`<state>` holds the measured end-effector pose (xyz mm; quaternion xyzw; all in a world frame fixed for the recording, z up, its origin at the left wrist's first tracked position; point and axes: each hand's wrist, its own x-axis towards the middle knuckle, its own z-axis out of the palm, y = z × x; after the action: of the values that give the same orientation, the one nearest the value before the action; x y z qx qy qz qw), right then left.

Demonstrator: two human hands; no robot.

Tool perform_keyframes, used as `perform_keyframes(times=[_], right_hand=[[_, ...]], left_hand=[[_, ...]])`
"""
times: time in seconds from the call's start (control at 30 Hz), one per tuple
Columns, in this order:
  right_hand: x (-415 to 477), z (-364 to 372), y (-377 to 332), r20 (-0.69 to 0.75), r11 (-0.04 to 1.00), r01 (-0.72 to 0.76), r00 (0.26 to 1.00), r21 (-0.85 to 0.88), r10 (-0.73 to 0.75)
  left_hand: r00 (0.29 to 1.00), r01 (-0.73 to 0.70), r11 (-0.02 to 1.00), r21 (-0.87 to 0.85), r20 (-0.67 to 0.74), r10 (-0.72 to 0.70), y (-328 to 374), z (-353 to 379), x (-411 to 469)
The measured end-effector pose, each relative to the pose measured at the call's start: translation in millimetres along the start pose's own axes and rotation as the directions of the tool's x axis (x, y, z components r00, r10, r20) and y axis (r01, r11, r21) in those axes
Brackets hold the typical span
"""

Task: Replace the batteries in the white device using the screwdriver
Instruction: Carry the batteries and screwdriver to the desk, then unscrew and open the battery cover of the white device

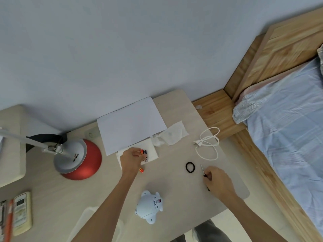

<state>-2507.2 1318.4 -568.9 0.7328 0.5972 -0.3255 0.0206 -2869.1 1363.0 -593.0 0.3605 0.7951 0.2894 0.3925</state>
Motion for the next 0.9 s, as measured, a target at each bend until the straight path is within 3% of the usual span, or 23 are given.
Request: perform_keyframes(times=[0.23, 0.47, 0.6, 0.73, 0.8, 0.9], right_hand=[[-3.6, -1.5, -3.8, -0.009, 0.999, 0.018, 1.0, -0.049, -0.018], [-10.5, -23.3, -20.1, -0.052, 0.994, 0.064, 0.996, -0.087, -0.069], [-17.6, -47.6, -44.1, -0.059, 0.978, 0.177, 0.981, -0.109, -0.184], [-33.1, -74.6, -72.9, -0.052, 0.94, 0.323, 0.942, -0.11, -0.33], [-43.5, -86.8, -86.7, -0.075, 0.906, 0.417, 0.903, -0.079, -0.422], [-59.2, -99.6, -105.9, -0.109, 0.845, 0.532, 0.839, -0.051, -0.534]], left_hand=[[1.0, -0.001, 1.0, 0.02, -0.018, 0.002, -3.1, -16.6, -9.8], [0.987, -0.148, 0.968, 0.204, -0.037, 0.159, 4.2, -50.4, -36.1], [0.943, -0.304, 0.823, 0.481, 0.025, 0.333, 19.3, -68.7, -70.3], [0.852, -0.409, 0.627, 0.663, 0.031, 0.523, 33.5, -82.2, -114.5], [0.843, -0.391, 0.577, 0.717, 0.029, 0.536, 36.2, -82.5, -134.6], [0.886, -0.328, 0.551, 0.767, 0.049, 0.461, 35.9, -77.7, -161.9]])
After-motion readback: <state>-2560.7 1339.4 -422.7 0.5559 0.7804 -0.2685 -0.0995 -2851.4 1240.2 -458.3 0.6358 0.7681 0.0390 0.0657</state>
